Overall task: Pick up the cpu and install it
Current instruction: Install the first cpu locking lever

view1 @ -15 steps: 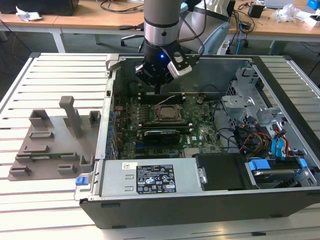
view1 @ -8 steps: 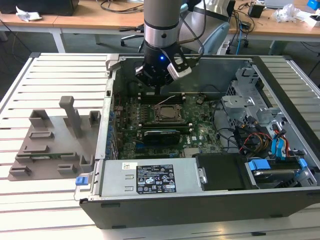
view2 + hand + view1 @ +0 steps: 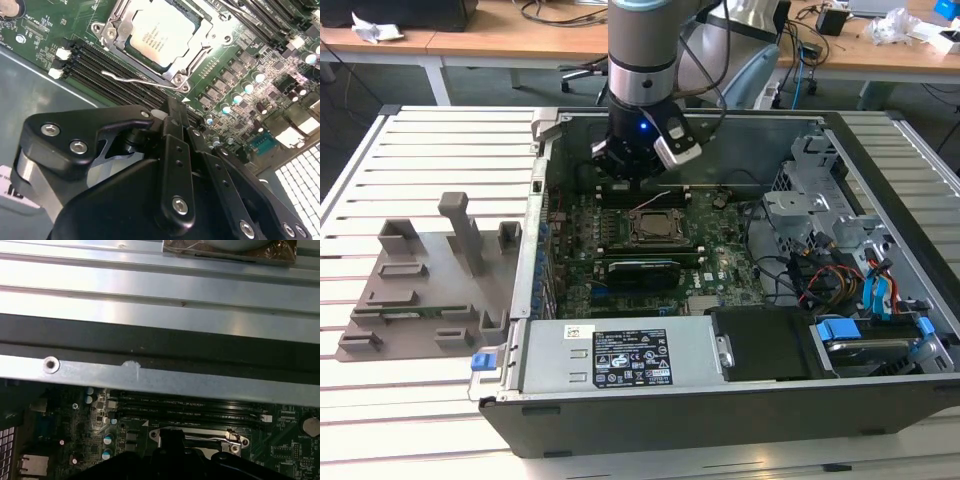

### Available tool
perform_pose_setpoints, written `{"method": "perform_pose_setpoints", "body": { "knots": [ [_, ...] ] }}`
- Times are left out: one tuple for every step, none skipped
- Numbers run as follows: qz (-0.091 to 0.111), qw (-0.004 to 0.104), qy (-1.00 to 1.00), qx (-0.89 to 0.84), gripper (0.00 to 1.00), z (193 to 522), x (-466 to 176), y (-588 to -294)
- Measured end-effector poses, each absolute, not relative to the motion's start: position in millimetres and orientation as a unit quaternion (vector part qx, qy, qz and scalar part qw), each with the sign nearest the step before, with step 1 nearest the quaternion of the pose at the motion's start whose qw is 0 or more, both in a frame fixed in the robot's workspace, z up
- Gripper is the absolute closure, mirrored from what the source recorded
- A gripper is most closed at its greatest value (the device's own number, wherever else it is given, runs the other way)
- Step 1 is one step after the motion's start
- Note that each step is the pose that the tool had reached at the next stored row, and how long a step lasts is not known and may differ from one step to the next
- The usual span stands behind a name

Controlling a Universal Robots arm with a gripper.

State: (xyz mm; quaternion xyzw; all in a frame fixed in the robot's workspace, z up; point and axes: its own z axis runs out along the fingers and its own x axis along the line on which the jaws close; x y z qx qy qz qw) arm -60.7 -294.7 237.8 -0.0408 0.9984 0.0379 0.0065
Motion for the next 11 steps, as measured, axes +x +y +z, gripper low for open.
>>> {"method": "perform_pose_setpoints", "body": {
  "knots": [
    [0.038,0.007,0.998,-0.041,0.89,236.2,-60.7,-294.7],
    [0.038,0.007,0.998,-0.041,0.89,234.8,-60.7,-294.7],
    [0.038,0.007,0.998,-0.041,0.89,233.1,-60.6,-294.7],
    [0.038,0.007,0.998,-0.041,0.89,231.8,-60.6,-294.7],
    [0.038,0.007,0.998,-0.041,0.89,229.8,-60.6,-294.7],
    [0.038,0.007,0.998,-0.041,0.89,228.5,-60.5,-294.7],
    [0.038,0.007,0.998,-0.041,0.89,226.8,-60.4,-294.7],
    [0.038,0.007,0.998,-0.041,0.89,225.4,-60.1,-294.7],
    [0.038,0.007,0.998,-0.041,0.89,223.9,-59.9,-294.7],
    [0.038,0.007,0.998,-0.041,0.89,222.4,-59.6,-294.6],
    [0.038,0.006,0.998,-0.041,0.89,220.2,-59.0,-294.6]
  ]
}}
